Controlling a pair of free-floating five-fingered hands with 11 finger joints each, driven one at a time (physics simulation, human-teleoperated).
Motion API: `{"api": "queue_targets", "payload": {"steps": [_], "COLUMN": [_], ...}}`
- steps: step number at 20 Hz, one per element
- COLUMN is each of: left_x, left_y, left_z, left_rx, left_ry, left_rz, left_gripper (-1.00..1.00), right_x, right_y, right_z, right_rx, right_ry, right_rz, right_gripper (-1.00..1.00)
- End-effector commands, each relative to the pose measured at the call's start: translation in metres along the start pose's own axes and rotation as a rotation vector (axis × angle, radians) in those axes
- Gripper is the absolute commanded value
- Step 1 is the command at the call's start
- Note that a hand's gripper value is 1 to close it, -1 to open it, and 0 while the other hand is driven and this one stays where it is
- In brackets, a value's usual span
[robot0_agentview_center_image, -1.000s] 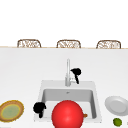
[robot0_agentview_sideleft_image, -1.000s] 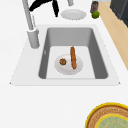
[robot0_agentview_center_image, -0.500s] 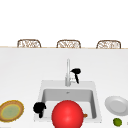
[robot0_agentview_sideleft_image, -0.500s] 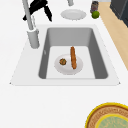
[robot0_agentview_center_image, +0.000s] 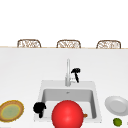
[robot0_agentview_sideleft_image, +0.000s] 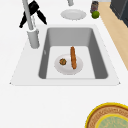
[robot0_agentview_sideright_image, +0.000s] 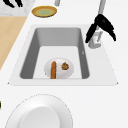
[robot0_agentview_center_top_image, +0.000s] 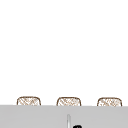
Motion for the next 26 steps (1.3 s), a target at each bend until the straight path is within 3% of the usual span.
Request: {"api": "queue_targets", "payload": {"steps": [1,7,15,16,17,21,26], "left_x": [0.0,0.0,0.0,0.0,0.0,0.0,0.0], "left_y": [0.0,0.0,0.0,0.0,0.0,0.0,0.0], "left_z": [0.0,0.0,0.0,0.0,0.0,0.0,0.0], "left_rx": [0.0,0.0,0.0,0.0,0.0,0.0,0.0], "left_ry": [0.0,0.0,0.0,0.0,0.0,0.0,0.0], "left_rz": [0.0,0.0,0.0,0.0,0.0,0.0,0.0], "left_gripper": [0.0,0.0,0.0,0.0,0.0,0.0,0.0], "right_x": [-0.007,-0.016,-0.005,-0.007,-0.02,-0.03,-0.029], "right_y": [-0.003,-0.005,-0.002,0.001,0.003,0.007,0.006], "right_z": [-0.022,-0.059,-0.082,-0.081,-0.074,-0.069,-0.071], "right_rx": [0.101,0.202,0.492,0.501,0.486,0.531,0.515], "right_ry": [0.028,0.043,0.107,0.092,0.044,-0.02,-0.043], "right_rz": [0.031,0.016,-0.014,-0.034,-0.04,-0.136,-0.186], "right_gripper": [-1.0,-1.0,-1.0,1.0,1.0,1.0,1.0]}}
